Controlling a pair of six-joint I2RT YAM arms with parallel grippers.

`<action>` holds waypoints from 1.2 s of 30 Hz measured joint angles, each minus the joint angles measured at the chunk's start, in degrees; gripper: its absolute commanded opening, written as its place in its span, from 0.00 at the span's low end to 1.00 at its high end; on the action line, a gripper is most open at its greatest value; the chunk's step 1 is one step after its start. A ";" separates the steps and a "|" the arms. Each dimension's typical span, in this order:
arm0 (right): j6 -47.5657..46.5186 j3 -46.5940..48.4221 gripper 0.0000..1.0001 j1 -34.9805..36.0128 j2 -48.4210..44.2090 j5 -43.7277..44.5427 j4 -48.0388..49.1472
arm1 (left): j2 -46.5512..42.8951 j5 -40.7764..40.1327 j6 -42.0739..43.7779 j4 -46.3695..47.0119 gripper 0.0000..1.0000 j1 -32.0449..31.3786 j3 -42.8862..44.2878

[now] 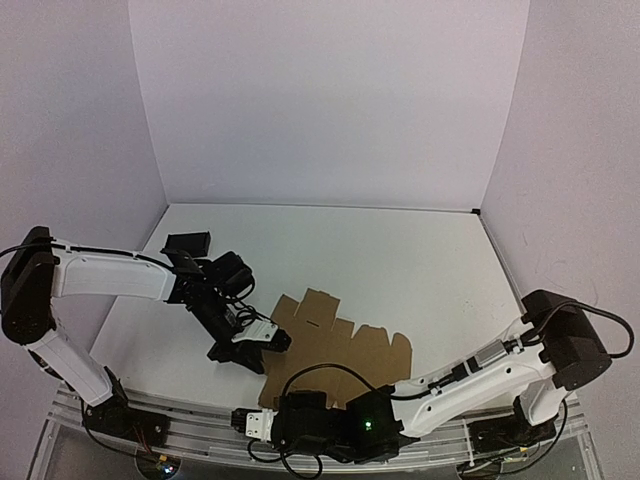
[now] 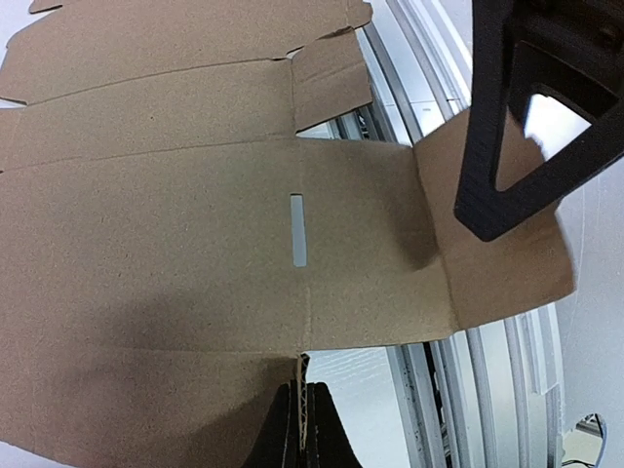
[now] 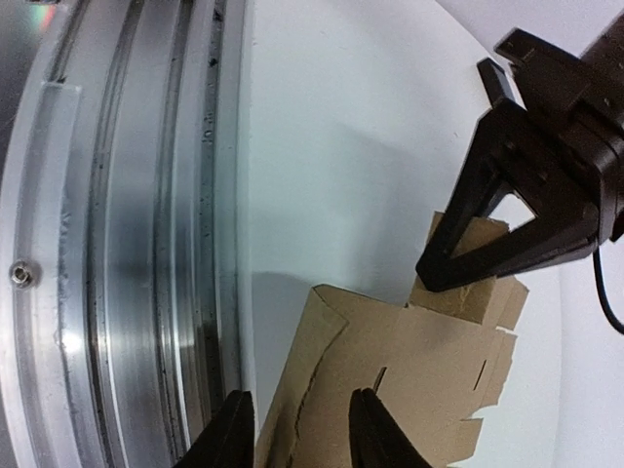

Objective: Fold the paper box

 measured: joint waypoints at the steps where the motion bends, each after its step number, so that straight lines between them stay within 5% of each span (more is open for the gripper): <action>1: 0.09 -0.22 0.13 -0.02 0.00 0.62 0.18 | 0.00 -0.02 -0.02 -0.09 0.08 0.00 0.06; 5: -0.57 -0.86 0.00 -0.08 0.00 1.88 0.70 | 0.23 -0.34 -0.81 -0.70 0.53 0.00 1.06; 8: -0.89 -1.25 0.00 -0.34 0.02 2.46 1.00 | 0.48 -1.02 -3.97 -2.33 0.73 0.21 3.25; 11: -0.95 -1.89 0.00 -0.66 0.02 2.72 1.09 | 0.73 -0.42 -8.39 -4.50 0.83 2.09 7.54; 16: -0.93 -3.33 0.00 -1.64 0.02 2.74 1.10 | 2.34 3.13 -23.26 -4.27 0.87 13.87 15.58; 21: -2.01 -3.54 0.00 -2.42 0.02 2.63 1.25 | 9.67 3.52 -37.79 -2.00 0.92 24.51 14.03; 31: -3.32 -3.56 0.00 -3.73 0.02 0.93 3.85 | 18.51 11.13 -51.23 5.14 0.86 22.45 7.34; 36: -4.30 -3.90 0.00 -4.87 0.02 -0.40 6.86 | 21.38 15.95 -53.89 8.37 0.74 20.99 8.24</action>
